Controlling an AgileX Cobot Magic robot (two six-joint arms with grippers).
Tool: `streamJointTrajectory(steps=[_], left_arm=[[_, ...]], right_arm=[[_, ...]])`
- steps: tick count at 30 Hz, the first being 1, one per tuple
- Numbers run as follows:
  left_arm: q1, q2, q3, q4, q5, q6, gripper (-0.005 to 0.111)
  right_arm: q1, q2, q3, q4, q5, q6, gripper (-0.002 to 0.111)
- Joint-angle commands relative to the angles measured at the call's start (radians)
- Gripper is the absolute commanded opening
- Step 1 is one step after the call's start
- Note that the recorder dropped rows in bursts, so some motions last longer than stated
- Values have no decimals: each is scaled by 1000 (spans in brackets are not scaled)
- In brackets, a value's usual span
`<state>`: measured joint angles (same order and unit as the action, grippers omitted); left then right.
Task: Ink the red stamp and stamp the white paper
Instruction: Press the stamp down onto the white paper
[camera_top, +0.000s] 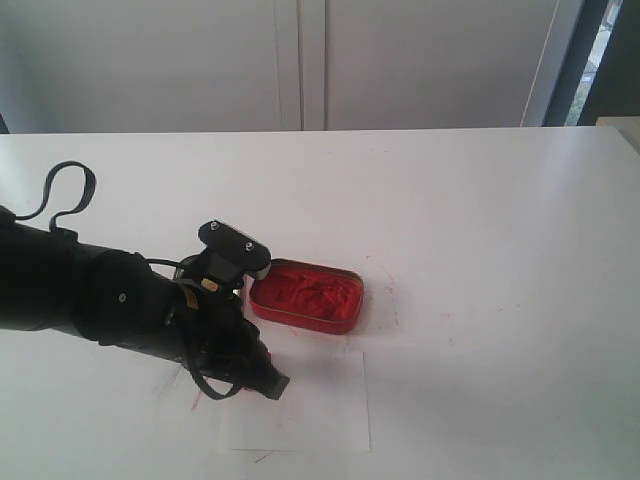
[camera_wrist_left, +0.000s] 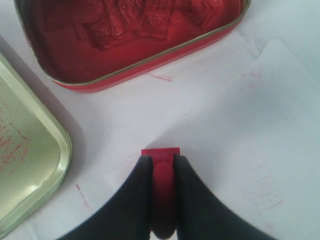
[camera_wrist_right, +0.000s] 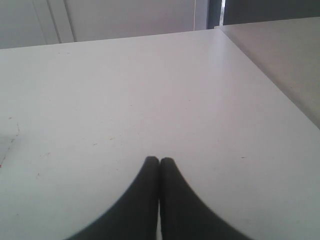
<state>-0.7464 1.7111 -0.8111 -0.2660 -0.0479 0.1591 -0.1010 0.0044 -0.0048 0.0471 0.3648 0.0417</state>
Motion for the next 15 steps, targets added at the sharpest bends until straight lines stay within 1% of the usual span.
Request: streamJointTrajectory(steps=[1, 15], left_arm=[[-5, 23, 13, 5, 105, -2, 0], [-5, 23, 13, 5, 144, -2, 0]], right_arm=[[2, -4, 5, 1, -8, -3, 0], [2, -4, 5, 1, -8, -3, 0]])
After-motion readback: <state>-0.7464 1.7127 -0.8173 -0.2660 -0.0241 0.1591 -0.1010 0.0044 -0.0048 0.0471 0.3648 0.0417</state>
